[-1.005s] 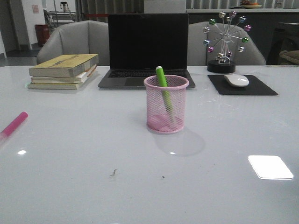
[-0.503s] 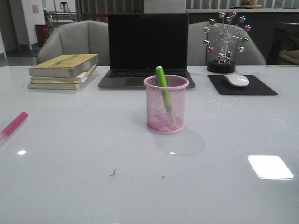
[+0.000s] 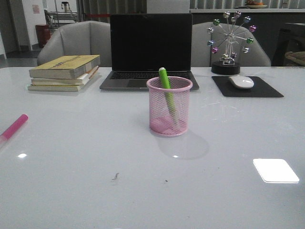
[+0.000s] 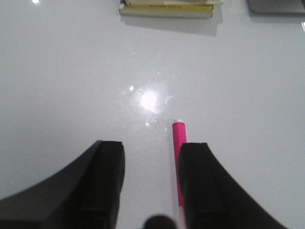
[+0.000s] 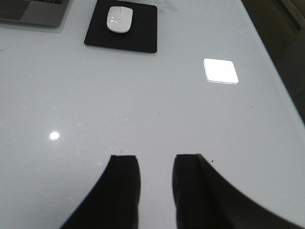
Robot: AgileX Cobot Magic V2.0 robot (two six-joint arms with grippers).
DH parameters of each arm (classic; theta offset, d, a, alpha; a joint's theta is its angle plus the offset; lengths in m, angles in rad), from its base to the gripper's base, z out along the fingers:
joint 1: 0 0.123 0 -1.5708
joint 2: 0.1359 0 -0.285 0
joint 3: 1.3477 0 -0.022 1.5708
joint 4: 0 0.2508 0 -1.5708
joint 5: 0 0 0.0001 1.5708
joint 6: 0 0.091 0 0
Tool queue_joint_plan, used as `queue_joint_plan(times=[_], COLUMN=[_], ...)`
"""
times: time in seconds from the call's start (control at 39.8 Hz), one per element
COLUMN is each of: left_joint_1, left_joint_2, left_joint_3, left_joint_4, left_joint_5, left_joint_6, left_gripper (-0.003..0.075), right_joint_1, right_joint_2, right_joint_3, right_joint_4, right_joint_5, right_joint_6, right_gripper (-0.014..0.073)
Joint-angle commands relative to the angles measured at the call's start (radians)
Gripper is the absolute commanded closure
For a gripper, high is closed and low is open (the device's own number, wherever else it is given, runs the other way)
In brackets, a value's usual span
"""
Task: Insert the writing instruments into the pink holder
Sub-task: 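Lower the left gripper over the pink marker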
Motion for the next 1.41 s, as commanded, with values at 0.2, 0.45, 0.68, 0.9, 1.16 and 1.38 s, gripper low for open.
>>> queue_joint_plan(times=[0.2,0.45,0.68,0.9,1.16,1.38], left_joint_1=[-0.041,-0.041,-0.041,-0.042,-0.051,-0.051], left_joint_2=[0.124,0.24,0.33,0.353,0.353,0.357], left_joint_3=[-0.059,-0.146,-0.259,-0.317,-0.317,-0.317], left_joint_4=[0.003,0.001,0.001,-0.014,-0.115,-0.2], left_joint_5=[-0.121,-0.096,0.109,0.194,0.243,0.271], left_joint_6=[-0.006,-0.006,0.011,0.02,0.113,0.161], left_gripper=[0.0368,0.0368,0.0368,0.0368,0.0368,0.0388], right_joint_1=[-0.004,-0.004,-0.004,-0.004,-0.004,-0.004], right_joint_2=[-0.002,-0.002,-0.002,-0.002,-0.002,-0.002], right_joint_3=[-0.027,-0.027,-0.027,-0.027,-0.027,-0.027], right_joint_4=[-0.001,-0.001,-0.001,-0.001,-0.001,-0.001], right_joint_5=[-0.08,-0.08,-0.08,-0.08,-0.08,-0.08], right_joint_6=[0.0,0.0,0.0,0.0,0.0,0.0], right_gripper=[0.0274,0.0274,0.0274,0.0274,0.0274,0.0274])
